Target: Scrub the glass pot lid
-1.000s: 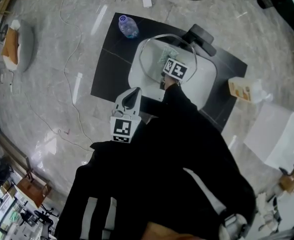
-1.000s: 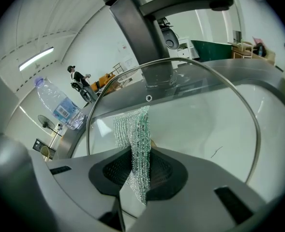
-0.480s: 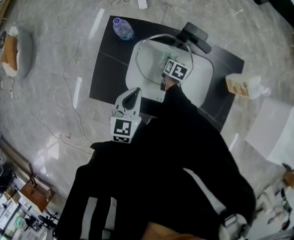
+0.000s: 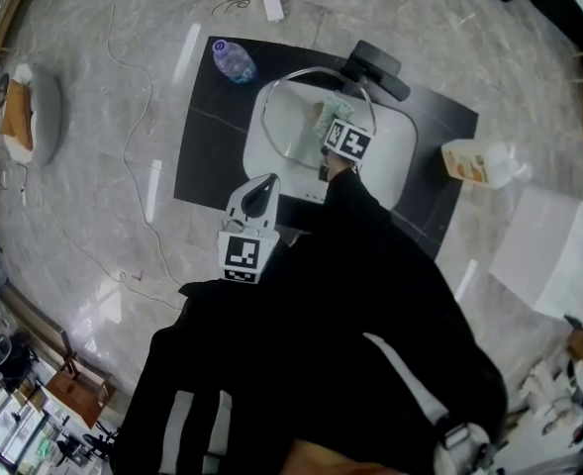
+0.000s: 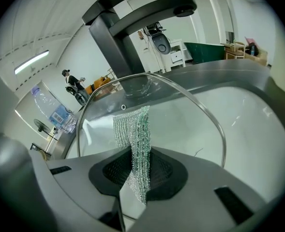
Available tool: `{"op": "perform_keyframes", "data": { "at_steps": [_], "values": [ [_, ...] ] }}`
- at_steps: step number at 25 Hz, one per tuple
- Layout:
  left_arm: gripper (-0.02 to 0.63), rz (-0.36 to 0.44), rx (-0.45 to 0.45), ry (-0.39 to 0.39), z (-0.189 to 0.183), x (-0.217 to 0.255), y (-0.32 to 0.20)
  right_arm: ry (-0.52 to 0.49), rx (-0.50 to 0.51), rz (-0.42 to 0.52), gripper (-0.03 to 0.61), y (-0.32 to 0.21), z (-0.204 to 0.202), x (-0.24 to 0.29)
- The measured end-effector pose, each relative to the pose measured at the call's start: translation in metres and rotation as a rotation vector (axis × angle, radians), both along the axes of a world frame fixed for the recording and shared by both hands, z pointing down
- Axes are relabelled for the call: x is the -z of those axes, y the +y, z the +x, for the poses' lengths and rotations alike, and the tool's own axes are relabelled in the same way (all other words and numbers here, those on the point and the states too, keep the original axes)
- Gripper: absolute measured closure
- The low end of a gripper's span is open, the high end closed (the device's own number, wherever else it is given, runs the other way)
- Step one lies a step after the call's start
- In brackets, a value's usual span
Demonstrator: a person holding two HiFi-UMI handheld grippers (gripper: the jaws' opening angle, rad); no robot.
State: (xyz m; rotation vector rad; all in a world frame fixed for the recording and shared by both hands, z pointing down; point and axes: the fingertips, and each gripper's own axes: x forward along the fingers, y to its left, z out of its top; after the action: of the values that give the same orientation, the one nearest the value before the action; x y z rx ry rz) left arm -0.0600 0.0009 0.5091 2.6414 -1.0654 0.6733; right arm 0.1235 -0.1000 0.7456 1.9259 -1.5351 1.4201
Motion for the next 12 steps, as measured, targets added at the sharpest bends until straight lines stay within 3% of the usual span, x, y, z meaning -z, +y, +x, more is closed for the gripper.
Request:
{"op": "perform_keyframes", "data": {
  "at_steps": [12],
  "values": [
    [0.611,0.008,-0.032,-0.003,0.014,0.002,0.003,0.005,-0.030,0.000,0.510,0.015,0.020,0.000]
  ]
}}
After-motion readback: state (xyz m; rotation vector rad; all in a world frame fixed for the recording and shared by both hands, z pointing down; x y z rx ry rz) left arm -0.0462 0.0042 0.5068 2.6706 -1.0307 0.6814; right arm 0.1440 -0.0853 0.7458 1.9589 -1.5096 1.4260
